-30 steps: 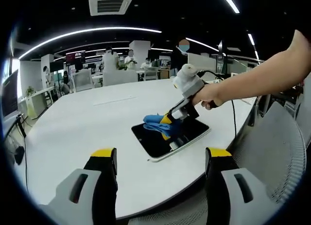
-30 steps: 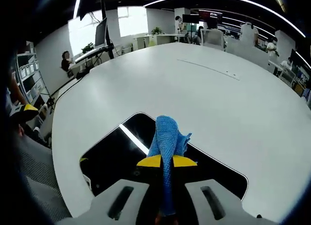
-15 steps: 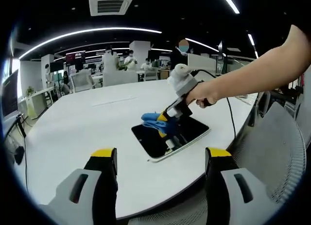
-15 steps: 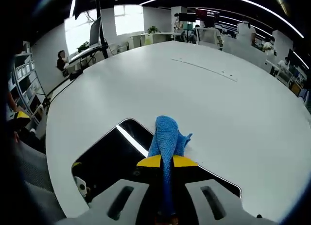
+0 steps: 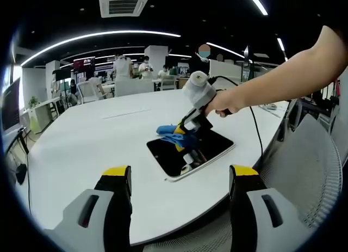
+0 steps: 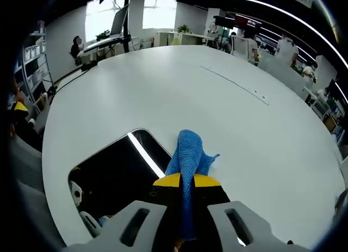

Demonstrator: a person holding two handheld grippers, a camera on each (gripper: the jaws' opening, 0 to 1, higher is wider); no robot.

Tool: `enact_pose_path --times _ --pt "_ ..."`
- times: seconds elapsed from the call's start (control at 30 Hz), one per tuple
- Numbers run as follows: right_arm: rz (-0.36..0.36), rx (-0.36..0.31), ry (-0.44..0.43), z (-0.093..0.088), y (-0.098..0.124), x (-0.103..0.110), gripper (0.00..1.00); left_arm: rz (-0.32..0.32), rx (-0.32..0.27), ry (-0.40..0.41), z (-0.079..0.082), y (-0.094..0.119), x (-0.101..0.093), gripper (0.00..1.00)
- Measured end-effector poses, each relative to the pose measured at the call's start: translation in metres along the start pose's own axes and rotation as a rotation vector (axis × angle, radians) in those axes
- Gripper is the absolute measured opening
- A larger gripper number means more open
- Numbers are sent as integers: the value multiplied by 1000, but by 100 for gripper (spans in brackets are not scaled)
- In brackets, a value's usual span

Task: Wipe the mirror surface with the cleaning cloth until all visible marks leave the cleaned area.

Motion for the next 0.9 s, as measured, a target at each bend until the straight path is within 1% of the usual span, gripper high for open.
enact_pose_path --times 0.07,0.1,0.27,0.5,0.67,0.77,0.83,0.87,0.9 --pt "-3 7 22 1 4 5 0 -1 1 0 0 0 0 71" --pt "-1 6 21 1 5 4 0 0 1 0 0 0 0 71" --pt "2 9 -5 -5 6 -6 0 1 2 1 0 0 1 72" --pt "-17 33 21 -16 13 -16 0 -3 4 0 0 0 0 72" --pt "-28 46 3 -27 18 -28 1 -1 5 0 0 -1 0 72" --pt "-35 45 -15 -30 25 -25 1 -1 7 0 0 -1 0 71" --pt "-39 42 -19 -32 25 -24 1 -3 8 -1 0 -1 0 71" --pt "-41 36 -6 -32 25 -24 1 -3 8 -1 0 -1 0 71" --pt "-44 34 -17 -32 24 -26 0 -3 8 -1 0 -1 0 71"
Point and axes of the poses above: the point that each gripper's makers call its tool centre point, and the gripper's own axes: y roughly backward along the fingers, x roughly to its left, z roughly out of its top, the point moved 6 cm from there along y, roughly backward along the fingers, and after that the axes turned 4 degrees about y, right-handed, at the moved point
